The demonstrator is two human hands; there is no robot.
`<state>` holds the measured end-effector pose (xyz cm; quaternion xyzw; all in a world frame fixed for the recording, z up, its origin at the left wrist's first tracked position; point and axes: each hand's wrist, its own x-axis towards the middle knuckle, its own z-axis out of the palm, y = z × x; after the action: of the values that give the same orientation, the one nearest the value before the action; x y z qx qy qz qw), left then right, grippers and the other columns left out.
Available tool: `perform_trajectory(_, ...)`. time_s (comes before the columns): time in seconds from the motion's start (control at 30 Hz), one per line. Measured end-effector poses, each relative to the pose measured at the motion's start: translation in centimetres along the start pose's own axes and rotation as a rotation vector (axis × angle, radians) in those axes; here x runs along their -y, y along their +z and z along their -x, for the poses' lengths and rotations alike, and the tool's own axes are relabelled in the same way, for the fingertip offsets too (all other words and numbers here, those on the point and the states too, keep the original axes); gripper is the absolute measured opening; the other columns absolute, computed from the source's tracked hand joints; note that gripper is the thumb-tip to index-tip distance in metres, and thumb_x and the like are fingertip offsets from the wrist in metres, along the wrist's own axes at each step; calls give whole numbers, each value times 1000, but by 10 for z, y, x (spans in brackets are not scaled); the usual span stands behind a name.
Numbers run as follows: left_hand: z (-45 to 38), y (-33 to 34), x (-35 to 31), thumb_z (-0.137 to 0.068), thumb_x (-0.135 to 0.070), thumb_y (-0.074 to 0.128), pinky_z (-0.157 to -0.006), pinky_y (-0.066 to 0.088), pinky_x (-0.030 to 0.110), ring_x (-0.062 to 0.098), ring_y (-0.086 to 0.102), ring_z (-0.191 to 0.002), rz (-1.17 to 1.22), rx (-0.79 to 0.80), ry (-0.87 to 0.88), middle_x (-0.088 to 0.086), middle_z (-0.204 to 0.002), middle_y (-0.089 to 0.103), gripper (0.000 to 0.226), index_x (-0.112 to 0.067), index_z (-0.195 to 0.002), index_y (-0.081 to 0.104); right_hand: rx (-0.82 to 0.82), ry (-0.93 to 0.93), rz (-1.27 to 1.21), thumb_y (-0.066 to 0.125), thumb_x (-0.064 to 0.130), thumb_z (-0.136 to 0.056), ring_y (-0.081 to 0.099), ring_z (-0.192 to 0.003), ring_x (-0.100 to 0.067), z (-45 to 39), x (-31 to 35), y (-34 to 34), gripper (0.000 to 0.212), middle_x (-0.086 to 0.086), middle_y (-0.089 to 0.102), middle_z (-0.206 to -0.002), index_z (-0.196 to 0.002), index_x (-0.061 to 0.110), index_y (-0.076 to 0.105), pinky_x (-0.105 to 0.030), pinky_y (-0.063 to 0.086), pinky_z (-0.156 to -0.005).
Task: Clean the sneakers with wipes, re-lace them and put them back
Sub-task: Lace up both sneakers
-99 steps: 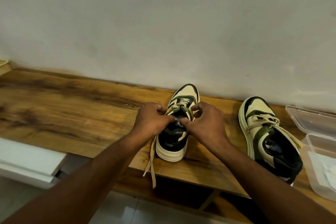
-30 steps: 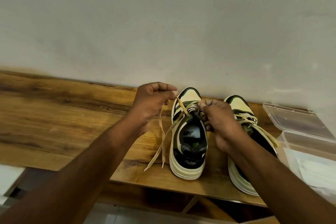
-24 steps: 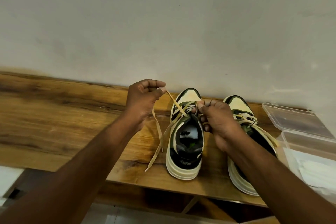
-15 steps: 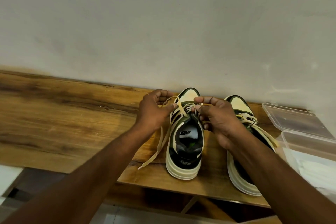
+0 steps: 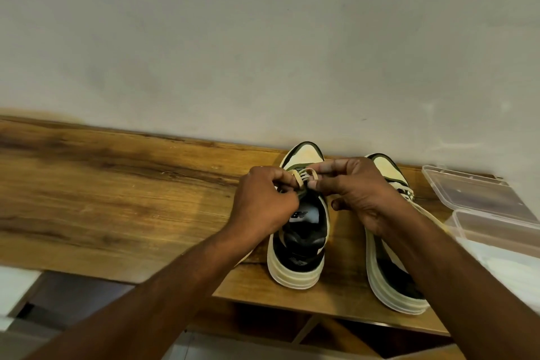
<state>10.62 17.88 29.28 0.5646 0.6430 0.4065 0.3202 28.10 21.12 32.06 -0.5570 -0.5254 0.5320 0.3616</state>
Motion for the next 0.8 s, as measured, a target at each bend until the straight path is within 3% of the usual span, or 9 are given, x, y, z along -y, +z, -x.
perform_trajectory(0.13, 0, 1, 5, -76, -30, 93, -69, 58, 24, -3, 68, -72, 19, 1, 69, -14, -83, 76, 16, -28, -88, 81, -34, -8, 66, 88, 4, -78, 66, -60, -5, 1, 0, -1, 19, -4, 79, -81, -95, 9, 82, -26, 44, -49)
perform_trajectory(0.27, -6, 4, 11, -74, -24, 95, -83, 64, 43, 9, 76, -84, 155, 34, 30, -8, -88, 79, 19, -21, -90, 84, -42, 30, 62, 90, 11, -76, 65, -66, -15, 1, 0, -3, 13, -10, 79, -80, -84, 8, 81, -28, 46, -50)
perform_trajectory(0.43, -9, 7, 17, -74, -15, 94, -88, 63, 53, 25, 78, -88, 341, 64, -28, 3, -86, 80, 15, -14, -84, 84, -41, 35, 68, 88, 18, -81, 63, -69, -16, 1, 1, -2, 15, -11, 78, -83, -89, 8, 80, -28, 45, -50)
perform_trajectory(0.6, -10, 7, 15, -80, -8, 88, -88, 64, 49, 28, 77, -85, 501, 73, -87, 12, -87, 79, 10, -15, -77, 81, -13, 73, -26, 85, 18, -84, 61, -69, -14, 0, 0, 0, 13, -9, 77, -82, -92, 9, 80, -27, 45, -52)
perform_trajectory(0.8, -12, 9, 12, -79, -11, 90, -86, 64, 48, 27, 79, -86, 538, 9, -42, 9, -90, 81, 17, -8, -93, 81, -55, 46, -83, 83, 20, -86, 62, -74, -14, -3, 2, -5, 13, -7, 78, -84, -95, 10, 82, -26, 47, -54)
